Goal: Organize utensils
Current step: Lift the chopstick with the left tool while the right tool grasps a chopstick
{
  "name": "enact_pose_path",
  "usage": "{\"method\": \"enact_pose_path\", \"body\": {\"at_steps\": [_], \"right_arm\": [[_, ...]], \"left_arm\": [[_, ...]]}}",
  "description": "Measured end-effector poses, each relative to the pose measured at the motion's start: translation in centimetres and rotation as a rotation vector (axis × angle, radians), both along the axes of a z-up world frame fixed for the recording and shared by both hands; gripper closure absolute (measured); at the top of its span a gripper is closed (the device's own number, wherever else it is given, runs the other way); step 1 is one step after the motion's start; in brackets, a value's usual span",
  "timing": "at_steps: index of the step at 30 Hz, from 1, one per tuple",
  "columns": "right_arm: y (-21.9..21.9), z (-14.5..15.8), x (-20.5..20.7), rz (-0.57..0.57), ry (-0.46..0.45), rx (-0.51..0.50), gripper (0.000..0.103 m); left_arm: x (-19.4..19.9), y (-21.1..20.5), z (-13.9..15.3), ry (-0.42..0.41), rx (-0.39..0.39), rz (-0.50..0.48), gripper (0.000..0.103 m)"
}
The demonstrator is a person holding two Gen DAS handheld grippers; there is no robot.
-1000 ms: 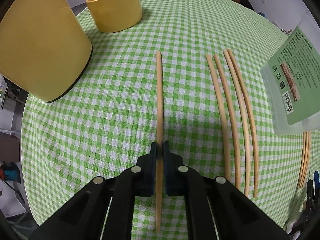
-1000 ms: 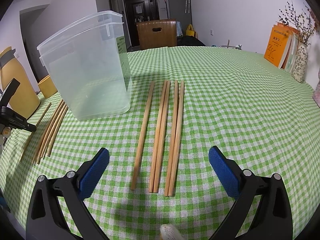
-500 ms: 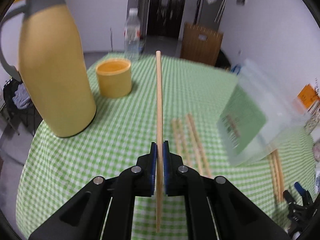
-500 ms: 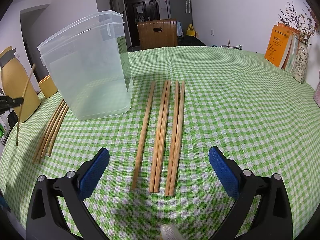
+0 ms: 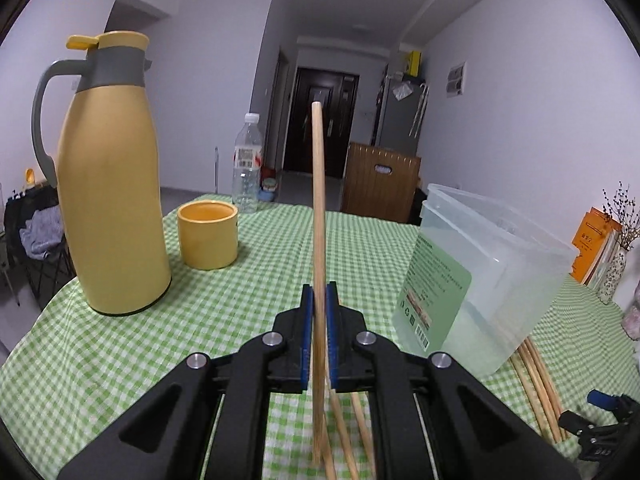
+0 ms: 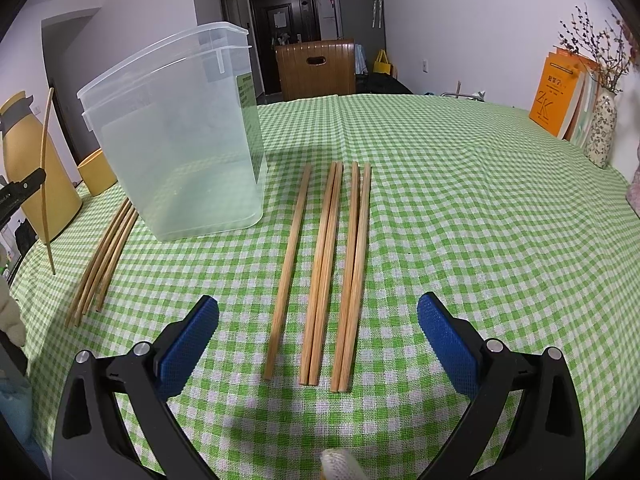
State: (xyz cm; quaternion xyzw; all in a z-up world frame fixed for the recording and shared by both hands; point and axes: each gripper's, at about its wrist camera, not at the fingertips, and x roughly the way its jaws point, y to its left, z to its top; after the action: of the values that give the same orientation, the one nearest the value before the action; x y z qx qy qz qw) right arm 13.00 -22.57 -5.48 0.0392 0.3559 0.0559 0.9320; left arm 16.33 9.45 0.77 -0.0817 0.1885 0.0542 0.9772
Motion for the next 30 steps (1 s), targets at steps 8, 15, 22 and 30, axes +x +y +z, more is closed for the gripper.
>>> {"method": "enact_pose_path", "body": {"at_steps": [8,15,22,30], "right_arm": [[-0.1,0.2,-0.2,0.004,-0.017,-0.001,0.007],[-0.5,1.6,-0.7,-0.012,-0.059,-0.045,0.007],[-2.4,3.4,1.7,0.031,0.020,-0.058,0.019],[-3.2,2.7,7.6,0.103,0.233,-0.018,0.069]], "left_arm": [[-0.8,-0.9,-0.9,-0.050,0.052,0.004,0.099],[-1.7,-1.7,-0.8,-0.088,0.092,-0.012,0.099],[-2.4,-1.4,-0.6,-0.111,0.078,-0.013,0.099],[-3.1,-1.5,-0.5,-0.128,0.081,-0.013,0.099]]}}
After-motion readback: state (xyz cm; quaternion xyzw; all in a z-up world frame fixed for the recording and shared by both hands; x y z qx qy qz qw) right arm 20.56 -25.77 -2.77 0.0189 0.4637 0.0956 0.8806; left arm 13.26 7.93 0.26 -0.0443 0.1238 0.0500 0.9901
